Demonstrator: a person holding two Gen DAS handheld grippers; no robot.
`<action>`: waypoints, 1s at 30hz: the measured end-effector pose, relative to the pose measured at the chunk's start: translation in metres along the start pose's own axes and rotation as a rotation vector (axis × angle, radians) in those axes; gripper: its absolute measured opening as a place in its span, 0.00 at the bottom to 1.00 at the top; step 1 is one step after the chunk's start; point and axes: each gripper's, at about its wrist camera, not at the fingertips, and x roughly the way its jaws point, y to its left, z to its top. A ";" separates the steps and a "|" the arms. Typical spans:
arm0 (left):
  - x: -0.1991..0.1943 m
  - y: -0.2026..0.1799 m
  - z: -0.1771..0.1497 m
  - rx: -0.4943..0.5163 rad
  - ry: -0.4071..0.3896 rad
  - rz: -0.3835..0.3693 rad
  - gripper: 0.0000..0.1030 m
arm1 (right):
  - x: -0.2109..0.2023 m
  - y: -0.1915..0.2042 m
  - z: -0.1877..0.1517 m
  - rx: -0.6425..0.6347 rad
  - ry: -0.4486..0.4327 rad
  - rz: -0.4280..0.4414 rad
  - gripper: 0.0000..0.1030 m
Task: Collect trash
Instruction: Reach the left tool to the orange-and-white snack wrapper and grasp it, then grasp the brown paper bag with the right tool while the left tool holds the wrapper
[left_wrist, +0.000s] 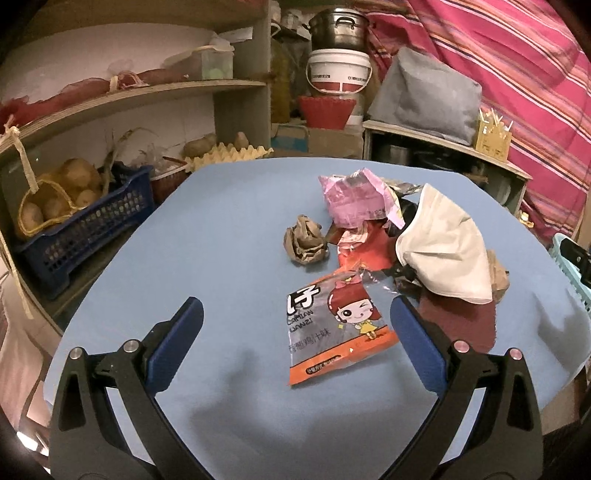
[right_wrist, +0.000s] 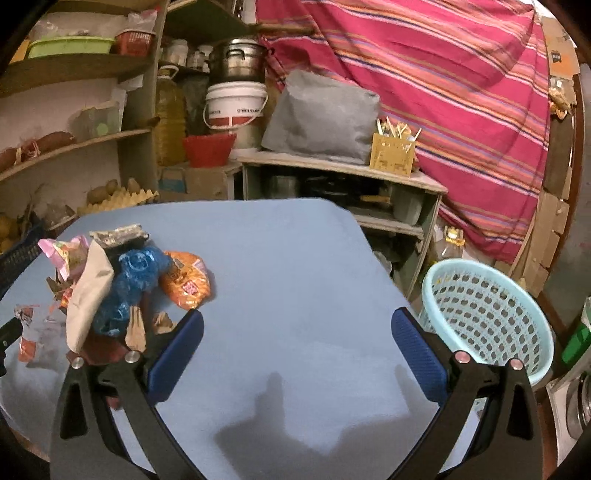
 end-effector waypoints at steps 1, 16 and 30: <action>0.002 -0.001 0.000 0.003 0.006 -0.002 0.94 | 0.003 0.001 0.001 0.003 0.010 0.005 0.96; 0.032 -0.026 0.003 0.040 0.096 -0.105 0.46 | 0.024 0.026 -0.007 -0.043 0.055 0.059 0.96; 0.017 -0.003 0.014 0.007 0.029 -0.035 0.44 | 0.024 0.063 -0.017 -0.105 0.067 0.149 0.96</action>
